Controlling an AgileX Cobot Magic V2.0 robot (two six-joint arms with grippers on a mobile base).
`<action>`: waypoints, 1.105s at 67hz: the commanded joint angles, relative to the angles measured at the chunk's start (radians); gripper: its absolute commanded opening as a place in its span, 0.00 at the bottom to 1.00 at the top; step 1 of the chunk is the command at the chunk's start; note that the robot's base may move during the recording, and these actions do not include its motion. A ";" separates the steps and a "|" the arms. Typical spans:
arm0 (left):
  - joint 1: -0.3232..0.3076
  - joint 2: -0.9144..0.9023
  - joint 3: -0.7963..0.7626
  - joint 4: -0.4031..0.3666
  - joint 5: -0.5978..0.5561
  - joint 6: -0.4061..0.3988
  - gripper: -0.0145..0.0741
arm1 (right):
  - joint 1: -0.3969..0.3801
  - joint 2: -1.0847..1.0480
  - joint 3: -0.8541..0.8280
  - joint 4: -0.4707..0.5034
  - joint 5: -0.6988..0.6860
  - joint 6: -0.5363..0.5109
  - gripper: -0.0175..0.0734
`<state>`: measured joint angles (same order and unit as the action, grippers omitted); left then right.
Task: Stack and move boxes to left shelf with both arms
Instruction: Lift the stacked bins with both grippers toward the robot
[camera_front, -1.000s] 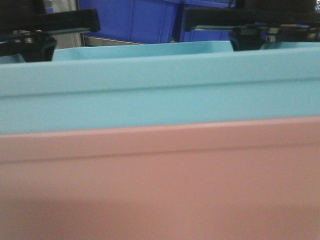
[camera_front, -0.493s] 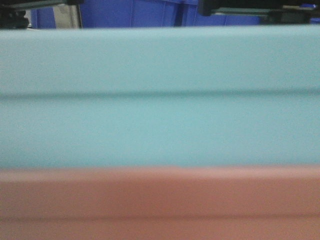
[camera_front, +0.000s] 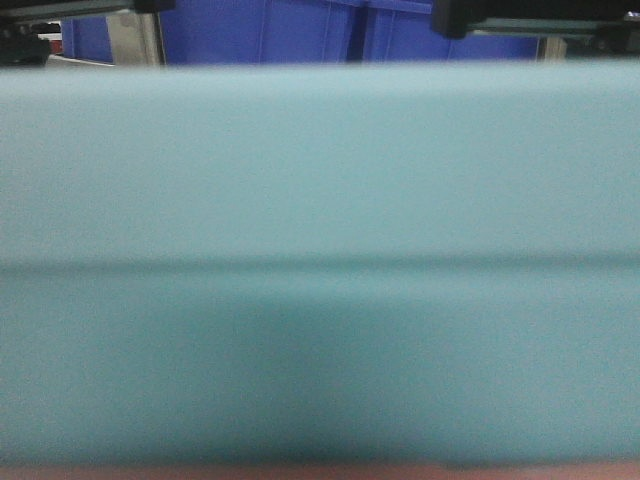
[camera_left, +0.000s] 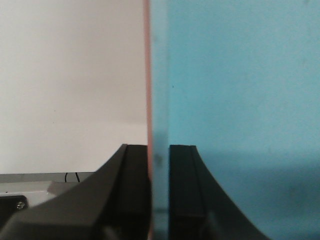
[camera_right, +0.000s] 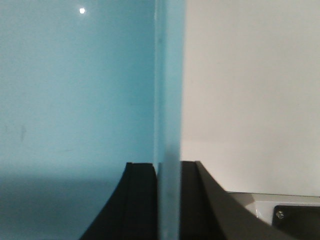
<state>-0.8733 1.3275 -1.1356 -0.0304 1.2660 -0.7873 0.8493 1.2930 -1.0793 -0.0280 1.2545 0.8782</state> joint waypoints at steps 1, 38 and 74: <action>-0.014 -0.040 -0.033 -0.016 0.074 -0.006 0.16 | 0.003 -0.034 -0.029 -0.013 -0.035 0.003 0.25; -0.014 -0.040 -0.035 0.011 0.074 -0.006 0.16 | 0.003 -0.033 -0.029 -0.011 -0.031 0.003 0.25; -0.014 -0.040 -0.035 0.021 0.074 -0.006 0.16 | 0.003 -0.033 -0.029 -0.011 0.020 0.003 0.25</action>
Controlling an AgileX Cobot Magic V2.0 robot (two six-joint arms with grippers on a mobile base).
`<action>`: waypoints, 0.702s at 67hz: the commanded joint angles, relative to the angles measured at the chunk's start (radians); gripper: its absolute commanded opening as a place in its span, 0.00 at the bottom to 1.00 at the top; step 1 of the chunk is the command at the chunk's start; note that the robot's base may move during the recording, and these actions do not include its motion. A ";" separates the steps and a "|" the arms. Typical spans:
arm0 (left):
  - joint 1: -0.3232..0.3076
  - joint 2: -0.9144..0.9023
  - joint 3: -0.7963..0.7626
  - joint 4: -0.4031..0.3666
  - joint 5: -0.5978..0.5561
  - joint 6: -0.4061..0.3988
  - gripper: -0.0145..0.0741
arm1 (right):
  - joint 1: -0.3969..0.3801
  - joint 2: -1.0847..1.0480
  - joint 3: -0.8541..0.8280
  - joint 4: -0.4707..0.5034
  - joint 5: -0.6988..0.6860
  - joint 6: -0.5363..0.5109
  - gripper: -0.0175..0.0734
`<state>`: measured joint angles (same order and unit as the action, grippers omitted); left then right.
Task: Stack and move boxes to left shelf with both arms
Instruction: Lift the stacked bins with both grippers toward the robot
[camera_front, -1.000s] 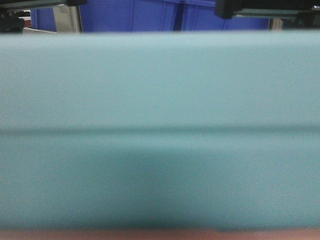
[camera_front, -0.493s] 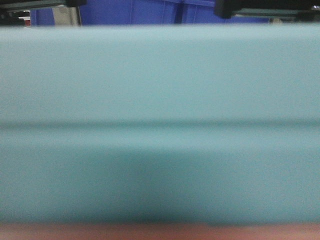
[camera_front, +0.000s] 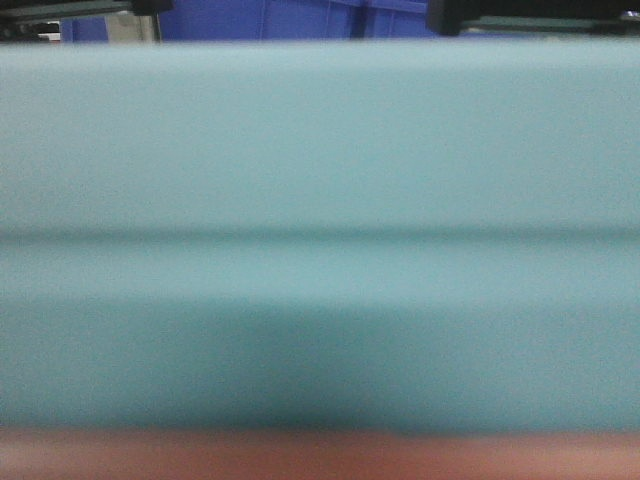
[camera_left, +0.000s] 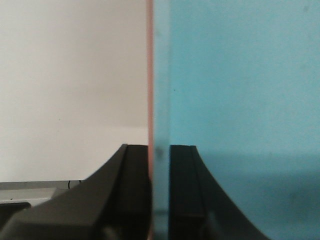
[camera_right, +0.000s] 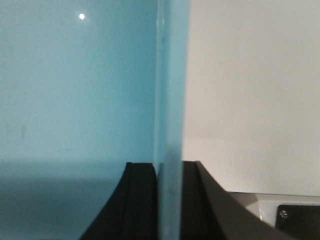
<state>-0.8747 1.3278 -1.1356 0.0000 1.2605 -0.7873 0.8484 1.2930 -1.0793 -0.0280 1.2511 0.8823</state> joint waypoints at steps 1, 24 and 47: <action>-0.013 -0.040 -0.035 -0.010 0.079 -0.006 0.16 | 0.004 -0.033 -0.029 -0.011 0.024 -0.001 0.25; -0.013 -0.040 -0.035 -0.010 0.079 -0.006 0.16 | 0.004 -0.033 -0.029 -0.011 0.024 -0.001 0.25; -0.013 -0.040 -0.035 -0.010 0.079 -0.006 0.16 | 0.004 -0.033 -0.029 -0.011 0.024 -0.001 0.25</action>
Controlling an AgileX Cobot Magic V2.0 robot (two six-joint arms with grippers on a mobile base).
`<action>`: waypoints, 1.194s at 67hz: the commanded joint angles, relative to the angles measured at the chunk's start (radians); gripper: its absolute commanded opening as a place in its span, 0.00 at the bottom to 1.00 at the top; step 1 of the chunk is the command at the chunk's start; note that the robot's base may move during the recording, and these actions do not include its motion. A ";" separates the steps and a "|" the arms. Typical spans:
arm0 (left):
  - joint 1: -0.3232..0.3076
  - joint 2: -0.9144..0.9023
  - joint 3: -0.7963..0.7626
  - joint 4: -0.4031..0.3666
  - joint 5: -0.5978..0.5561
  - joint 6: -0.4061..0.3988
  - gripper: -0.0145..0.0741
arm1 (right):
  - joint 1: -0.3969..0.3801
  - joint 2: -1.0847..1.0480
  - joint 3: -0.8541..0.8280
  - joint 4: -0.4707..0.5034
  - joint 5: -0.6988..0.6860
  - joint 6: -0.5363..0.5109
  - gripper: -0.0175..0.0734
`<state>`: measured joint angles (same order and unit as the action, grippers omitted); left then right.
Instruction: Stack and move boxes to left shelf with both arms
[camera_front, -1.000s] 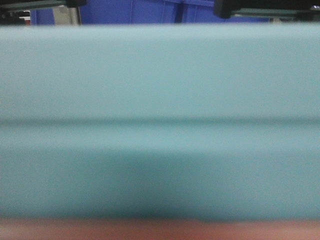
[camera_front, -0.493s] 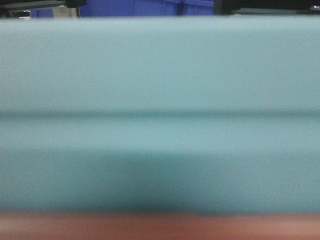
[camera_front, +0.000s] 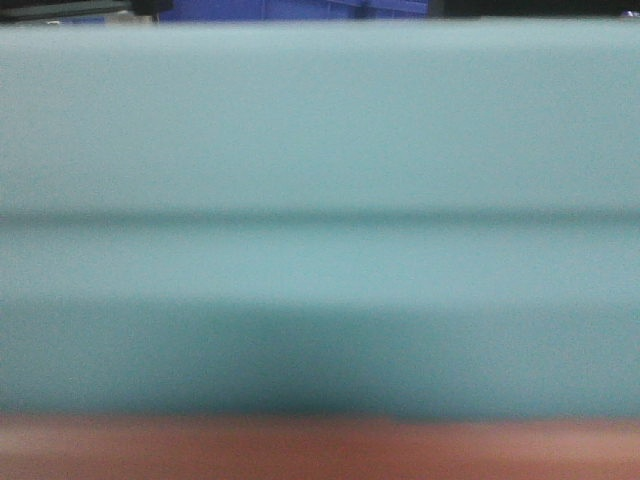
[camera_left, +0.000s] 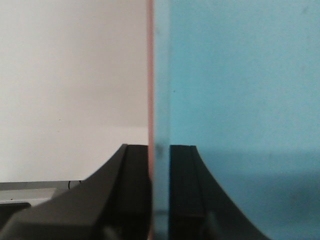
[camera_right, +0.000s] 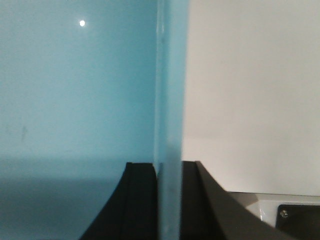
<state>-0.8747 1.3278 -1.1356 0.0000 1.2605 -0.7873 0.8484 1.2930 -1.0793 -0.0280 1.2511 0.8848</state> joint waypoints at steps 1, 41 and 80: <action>-0.013 -0.040 -0.035 -0.010 0.079 -0.006 0.16 | 0.004 -0.033 -0.029 -0.011 0.024 -0.004 0.25; -0.013 -0.040 -0.035 -0.010 0.079 -0.006 0.16 | 0.004 -0.033 -0.029 -0.011 0.024 -0.004 0.25; -0.013 -0.040 -0.035 -0.023 0.079 -0.006 0.16 | 0.004 -0.033 -0.029 -0.011 0.025 -0.004 0.25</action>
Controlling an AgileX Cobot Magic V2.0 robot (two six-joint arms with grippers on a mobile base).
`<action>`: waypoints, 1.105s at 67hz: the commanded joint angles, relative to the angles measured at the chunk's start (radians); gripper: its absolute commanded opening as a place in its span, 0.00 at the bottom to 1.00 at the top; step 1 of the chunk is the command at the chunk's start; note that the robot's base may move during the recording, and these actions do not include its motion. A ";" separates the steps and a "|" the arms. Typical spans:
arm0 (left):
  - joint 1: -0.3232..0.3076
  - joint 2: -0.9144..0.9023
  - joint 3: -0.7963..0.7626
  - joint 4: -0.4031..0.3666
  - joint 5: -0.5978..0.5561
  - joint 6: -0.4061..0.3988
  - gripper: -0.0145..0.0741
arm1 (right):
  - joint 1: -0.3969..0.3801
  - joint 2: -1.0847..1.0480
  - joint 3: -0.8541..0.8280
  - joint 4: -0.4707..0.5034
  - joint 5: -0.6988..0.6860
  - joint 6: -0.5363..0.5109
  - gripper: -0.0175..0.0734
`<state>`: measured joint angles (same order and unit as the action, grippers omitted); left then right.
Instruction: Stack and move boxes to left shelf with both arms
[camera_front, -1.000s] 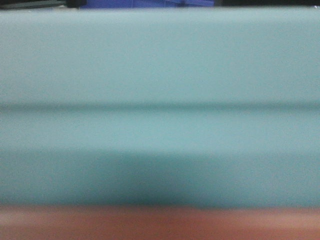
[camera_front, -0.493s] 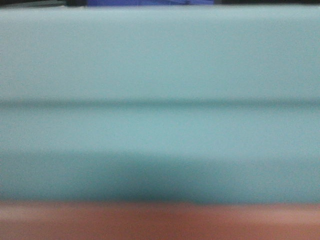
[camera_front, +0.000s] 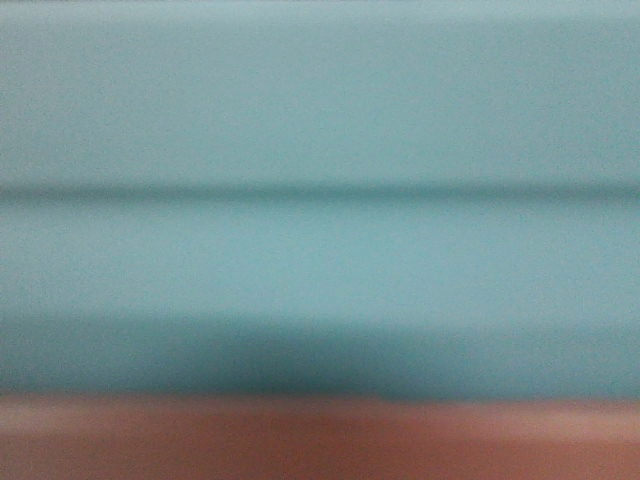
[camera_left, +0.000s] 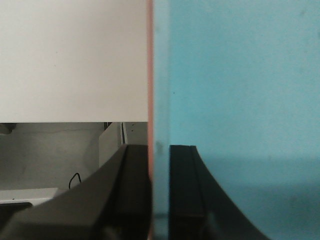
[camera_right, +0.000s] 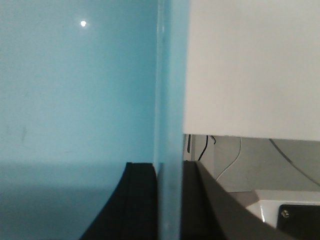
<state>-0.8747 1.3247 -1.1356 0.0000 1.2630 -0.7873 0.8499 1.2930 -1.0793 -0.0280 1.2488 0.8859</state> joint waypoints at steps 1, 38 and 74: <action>-0.013 -0.037 -0.035 -0.027 0.077 -0.006 0.16 | 0.002 -0.033 -0.029 -0.011 0.027 -0.005 0.25; -0.013 -0.037 -0.035 -0.053 0.077 -0.006 0.16 | 0.002 -0.033 -0.029 -0.011 0.027 -0.005 0.25; -0.013 -0.037 -0.035 -0.053 0.077 -0.006 0.16 | 0.002 -0.033 -0.029 -0.011 0.027 -0.005 0.25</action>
<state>-0.8747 1.3230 -1.1356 -0.0218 1.2670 -0.7873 0.8499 1.2930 -1.0793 -0.0280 1.2511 0.8859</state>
